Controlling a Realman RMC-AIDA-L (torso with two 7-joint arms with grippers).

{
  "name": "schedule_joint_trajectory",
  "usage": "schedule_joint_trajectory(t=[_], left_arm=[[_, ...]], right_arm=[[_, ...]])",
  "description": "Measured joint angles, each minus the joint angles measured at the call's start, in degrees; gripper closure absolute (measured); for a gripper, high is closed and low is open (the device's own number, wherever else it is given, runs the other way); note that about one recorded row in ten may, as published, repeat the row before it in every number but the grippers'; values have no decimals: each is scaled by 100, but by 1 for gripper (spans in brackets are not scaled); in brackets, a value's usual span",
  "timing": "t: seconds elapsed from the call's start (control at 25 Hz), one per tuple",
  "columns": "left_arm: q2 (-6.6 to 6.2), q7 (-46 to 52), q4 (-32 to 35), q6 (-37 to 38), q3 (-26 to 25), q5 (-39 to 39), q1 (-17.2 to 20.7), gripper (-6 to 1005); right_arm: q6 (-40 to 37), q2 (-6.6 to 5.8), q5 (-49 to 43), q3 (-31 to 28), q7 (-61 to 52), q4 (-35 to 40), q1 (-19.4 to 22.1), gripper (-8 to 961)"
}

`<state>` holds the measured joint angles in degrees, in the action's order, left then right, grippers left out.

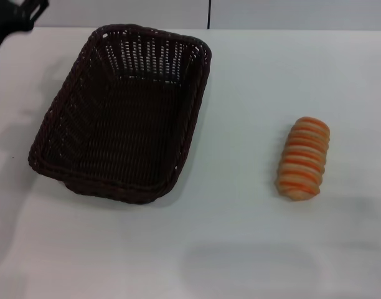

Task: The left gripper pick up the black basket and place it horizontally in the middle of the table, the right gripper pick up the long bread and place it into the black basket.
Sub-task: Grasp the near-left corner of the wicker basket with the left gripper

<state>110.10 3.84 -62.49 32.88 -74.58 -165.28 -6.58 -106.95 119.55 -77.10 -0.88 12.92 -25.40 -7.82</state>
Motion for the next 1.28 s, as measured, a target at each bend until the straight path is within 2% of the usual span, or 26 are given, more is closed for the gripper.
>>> schedule_joint_trajectory(t=[0.04, 0.12, 0.24, 0.32, 0.36, 0.44, 0.52, 0.6, 0.64, 0.68, 0.92, 0.96, 1.0, 1.04, 1.16, 1.2, 1.28], left_arm=[[0, 0, 0, 0, 0, 0, 0, 202], [-183, -14, -1634, -1525, -10, -22, 321, 202], [-313, -42, -2708, -3083, -45, -22, 379, 205], [-326, -125, -3229, -4170, -136, -18, 307, 208], [-293, -238, -3479, -4735, -220, -9, 255, 209], [-144, -576, -3862, -5734, -419, 29, 149, 211], [117, -1075, -4111, -6734, -715, 98, 14, 214], [540, -1786, -4259, -7829, -1256, 238, -210, 216], [690, -2058, -4283, -8254, -1491, 336, -323, 217], [768, -2244, -4286, -8561, -1641, 413, -400, 218], [768, -2244, -4286, -8561, -1641, 413, -400, 225], [785, -2412, -4207, -9390, -1922, 933, -685, 226], [785, -2412, -4207, -9390, -1922, 933, -685, 227], [796, -2458, -3936, -9470, -1895, 938, -783, 229], [802, -2478, -3711, -9495, -1878, 933, -873, 232], [803, -2480, -3283, -9481, -1885, 930, -1033, 233], [806, -2481, -3077, -9450, -1895, 923, -1109, 236]], right_arm=[[-4, 0, 0, 0, 0, 0, 0, 108], [-8, -2, 2, -5, 0, 0, 4, 108], [-11, -2, 4, -18, 0, 0, 16, 108], [-11, -2, 4, -22, 0, 1, 17, 108], [-11, -2, 4, -24, 0, 5, 17, 108], [-11, -2, 3, -28, 0, 9, 17, 108], [-11, -6, 4, -31, 0, 16, 17, 108], [-8, -10, 3, -33, 0, 32, 12, 108], [-8, -10, 3, -33, 0, 32, 12, 108], [-1, -11, 3, -33, 0, 37, 11, 108], [38, -8, 7, -27, 12, 67, 29, 108], [33, -8, 8, -17, 12, 67, 30, 108], [32, -10, 8, -8, 12, 66, 36, 108], [30, -9, 9, -6, 12, 66, 45, 108], [9, -8, 11, -4, 12, 72, 71, 108], [5, -7, 11, -3, 11, 73, 75, 108], [4, -6, 12, -1, 12, 70, 82, 108]])
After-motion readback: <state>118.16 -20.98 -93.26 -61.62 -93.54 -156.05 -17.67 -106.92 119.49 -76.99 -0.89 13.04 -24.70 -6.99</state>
